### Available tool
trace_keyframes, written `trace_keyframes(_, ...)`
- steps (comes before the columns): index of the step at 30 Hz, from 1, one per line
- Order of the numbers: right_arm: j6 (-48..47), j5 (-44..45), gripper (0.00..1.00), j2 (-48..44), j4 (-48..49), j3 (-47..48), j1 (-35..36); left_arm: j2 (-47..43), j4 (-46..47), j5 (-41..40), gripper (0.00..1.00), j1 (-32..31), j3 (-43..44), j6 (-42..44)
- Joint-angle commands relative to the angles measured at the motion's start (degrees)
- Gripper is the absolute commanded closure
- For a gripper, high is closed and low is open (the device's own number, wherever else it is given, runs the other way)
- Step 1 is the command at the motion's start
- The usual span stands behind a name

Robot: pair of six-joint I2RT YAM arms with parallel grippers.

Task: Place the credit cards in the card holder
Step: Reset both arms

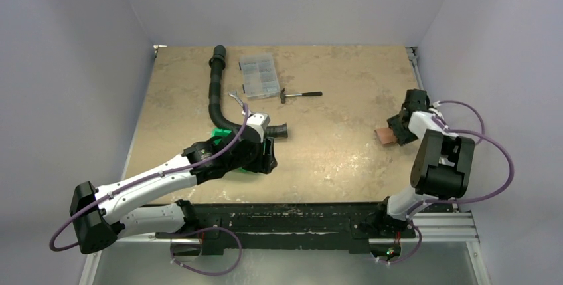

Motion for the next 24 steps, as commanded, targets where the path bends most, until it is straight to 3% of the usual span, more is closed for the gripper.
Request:
trace_keyframes(1, 1.58, 6.46, 0.57, -2.88, -3.09, -4.49, -3.24, -0.1, 0.11, 1.21, 0.45, 0.08, 3.32, 1.88)
trace_keyframes(4, 3.3, 11.05, 0.53, -6.31, -3.75, -5.24, -3.8, 0.36, -0.27, 1.23, 0.45, 0.04, 3.82, 2.46)
trace_keyframes(8, 4.51, 13.01, 0.41, -13.35, -0.72, -8.54, -6.47, 0.4, -0.51, 1.32, 0.45, 0.08, 4.1, 2.6)
trace_keyframes(11, 2.43, 12.86, 0.25, -17.0, 0.47, -8.3, -7.5, 0.47, -0.91, 1.25, 0.45, 0.0, 4.7, 2.82)
trace_keyframes(14, -0.34, 14.22, 0.02, -20.64, -1.09, -7.06, -7.51, 0.51, -2.03, -0.39, 0.44, 0.08, 5.9, 3.4)
trace_keyframes(19, -6.87, 11.91, 0.01, -31.43, -2.43, -4.0, -7.19, 0.2, -3.62, -4.34, 0.37, 0.06, 9.07, 4.27)
trace_keyframes(24, -14.55, 0.63, 0.01, -37.18, -0.97, 2.87, 4.29, -3.04, -3.04, -12.72, 0.36, 0.14, 14.23, 5.81)
